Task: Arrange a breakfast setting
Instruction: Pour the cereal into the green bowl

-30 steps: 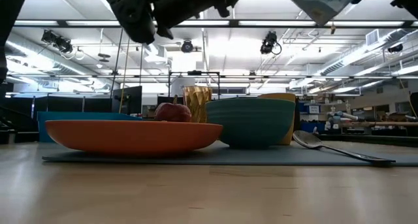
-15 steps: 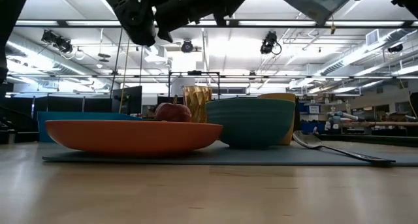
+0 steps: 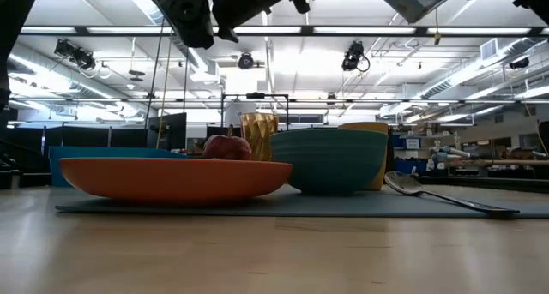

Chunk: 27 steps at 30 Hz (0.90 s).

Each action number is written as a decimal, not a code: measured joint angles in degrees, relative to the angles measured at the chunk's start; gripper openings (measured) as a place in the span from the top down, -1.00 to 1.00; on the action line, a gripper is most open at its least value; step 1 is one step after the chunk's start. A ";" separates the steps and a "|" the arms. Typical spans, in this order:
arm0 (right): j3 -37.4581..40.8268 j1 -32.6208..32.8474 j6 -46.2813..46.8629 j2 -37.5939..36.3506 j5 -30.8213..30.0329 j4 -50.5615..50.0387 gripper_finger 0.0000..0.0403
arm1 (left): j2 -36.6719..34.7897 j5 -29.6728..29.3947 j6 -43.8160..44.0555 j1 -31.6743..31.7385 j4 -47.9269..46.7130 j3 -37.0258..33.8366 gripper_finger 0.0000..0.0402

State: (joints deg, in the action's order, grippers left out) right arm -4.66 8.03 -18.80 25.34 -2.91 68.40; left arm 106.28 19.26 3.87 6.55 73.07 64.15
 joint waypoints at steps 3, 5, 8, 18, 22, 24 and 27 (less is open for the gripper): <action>0.08 -0.02 -0.59 -0.91 -0.05 1.27 0.88 | -0.03 0.97 0.03 -0.30 -0.62 0.15 -0.34; 0.10 -0.02 -0.89 -1.55 -0.01 1.54 0.88 | -0.04 1.24 0.03 -0.34 -0.82 0.15 -0.34; 0.05 -0.02 -0.97 -1.71 -0.15 1.80 0.88 | -0.04 1.41 -0.01 -0.36 -0.76 0.15 -0.34; -0.14 -0.04 -0.82 2.04 -0.51 -0.24 0.87 | -0.04 -7.66 -0.10 0.18 -3.32 2.92 -0.30; 0.01 0.48 -0.56 1.83 3.13 0.86 0.87 | -0.12 -8.44 1.37 0.39 -4.73 3.04 -0.27; 0.05 0.99 -0.35 1.76 5.38 1.25 0.87 | -0.11 -9.06 1.52 0.59 -5.82 3.05 -0.28; 0.05 1.53 -0.29 1.76 5.41 0.43 0.87 | -0.09 -8.60 1.46 0.95 -5.27 3.03 -0.34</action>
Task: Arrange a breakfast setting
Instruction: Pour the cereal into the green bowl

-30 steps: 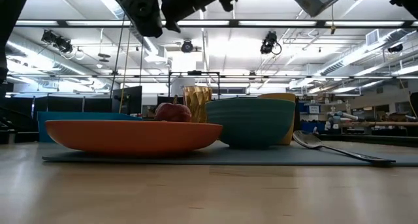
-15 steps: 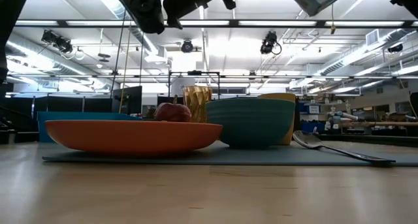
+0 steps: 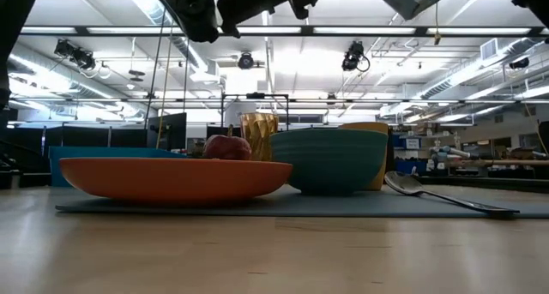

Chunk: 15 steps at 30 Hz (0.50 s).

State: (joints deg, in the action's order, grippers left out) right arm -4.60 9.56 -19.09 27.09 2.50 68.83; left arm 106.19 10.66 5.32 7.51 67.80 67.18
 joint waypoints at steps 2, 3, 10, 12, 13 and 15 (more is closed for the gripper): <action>0.00 0.09 0.11 0.17 -1.79 -1.36 0.87 | 0.00 2.49 0.00 0.07 1.27 0.00 -0.40; 0.00 0.12 0.23 0.36 -3.09 -1.99 0.87 | 0.00 4.07 -0.01 0.08 1.41 0.07 -0.42; 0.00 0.14 0.24 2.59 -9.83 -2.18 0.78 | 0.00 6.07 -0.93 -0.37 1.10 0.48 -0.36; 0.00 0.11 0.60 2.69 -11.09 -2.97 0.67 | 0.00 6.05 0.13 -0.19 1.08 0.50 -0.22; 0.00 0.11 1.06 2.69 -11.86 -3.41 0.60 | 0.00 6.05 0.60 0.09 1.06 0.50 -0.13; 0.00 0.11 2.32 2.63 -13.38 -4.37 0.45 | -0.25 6.26 1.60 0.73 0.35 0.50 0.06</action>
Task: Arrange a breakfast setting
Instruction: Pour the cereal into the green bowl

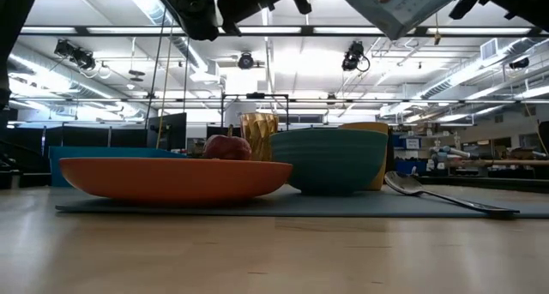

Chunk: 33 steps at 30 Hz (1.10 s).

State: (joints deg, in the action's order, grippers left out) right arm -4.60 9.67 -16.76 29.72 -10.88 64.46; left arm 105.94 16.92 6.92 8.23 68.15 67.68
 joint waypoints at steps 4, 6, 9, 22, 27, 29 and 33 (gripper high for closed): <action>-0.16 0.00 2.87 -0.39 -2.32 -2.70 0.12 | -1.88 3.20 0.49 2.12 -4.00 0.02 0.46; -1.41 0.00 3.16 -0.73 -3.42 -6.04 -0.03 | -3.09 4.34 0.85 3.06 -5.76 0.02 0.63; -4.52 0.02 3.31 -1.20 -4.81 -13.83 -0.25 | -5.24 6.67 0.98 4.38 -8.17 0.02 0.85; -34.40 1.57 13.30 -1.03 -10.24 -77.22 -0.89 | -19.37 13.14 -11.14 7.54 -40.54 -0.02 0.90; -36.13 1.60 13.94 0.51 -9.62 -76.47 -0.90 | -16.75 6.58 -14.81 4.44 -39.44 0.05 0.94; -36.11 1.72 14.23 1.98 -8.66 -75.74 -0.88 | -14.78 3.31 -15.08 3.57 -37.05 0.02 0.93; -36.06 1.63 15.76 4.55 -4.30 -76.31 -0.83 | -12.82 -0.61 -15.06 3.35 -35.99 -0.11 0.93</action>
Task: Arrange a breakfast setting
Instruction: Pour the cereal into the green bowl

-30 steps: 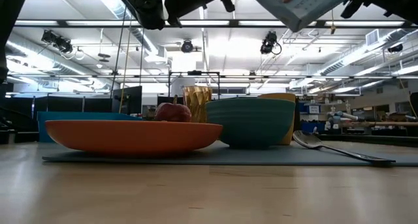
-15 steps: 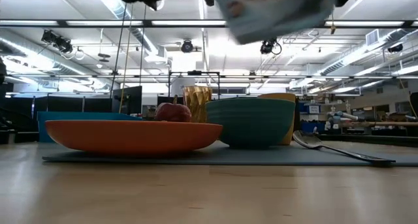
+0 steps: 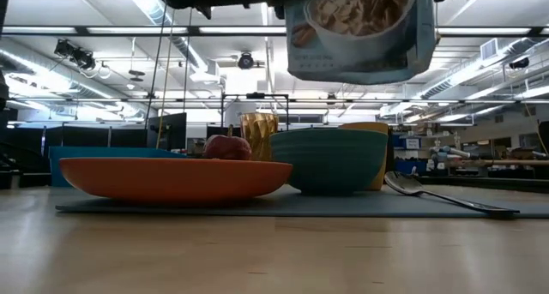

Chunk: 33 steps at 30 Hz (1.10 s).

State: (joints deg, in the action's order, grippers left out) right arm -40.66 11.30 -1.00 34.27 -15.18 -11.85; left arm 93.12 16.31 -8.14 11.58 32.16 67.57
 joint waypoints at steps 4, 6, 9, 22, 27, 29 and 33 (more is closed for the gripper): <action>0.00 0.52 1.81 -0.32 0.11 -1.36 -0.82 | -0.32 1.39 1.32 0.47 0.12 0.00 0.93; 0.00 0.75 1.63 -1.13 -3.40 -2.19 -0.82 | -0.72 3.87 1.34 0.75 0.57 0.01 0.93; 0.00 0.76 0.73 -2.70 -6.63 -4.13 -0.82 | -1.25 2.97 5.24 1.07 0.38 0.02 0.93; 7.01 1.01 -0.19 -4.83 -22.06 -8.45 -0.81 | -3.72 -0.85 24.86 8.13 8.66 0.11 0.93; 9.95 0.95 -6.14 -1.60 -29.79 0.11 -0.80 | -3.48 -1.10 26.88 7.20 8.80 0.11 0.93; 10.10 0.95 -8.40 -0.28 -29.10 1.97 -0.79 | -3.45 -1.15 27.16 6.69 9.65 0.11 0.93; 10.10 0.98 -9.55 2.43 -26.35 3.39 -0.77 | -3.40 -1.04 28.78 5.92 11.83 0.05 0.93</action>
State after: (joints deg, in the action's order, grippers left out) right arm -30.57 12.27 -10.56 36.70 -41.53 -8.46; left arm 89.72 15.27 20.63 17.50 43.99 67.62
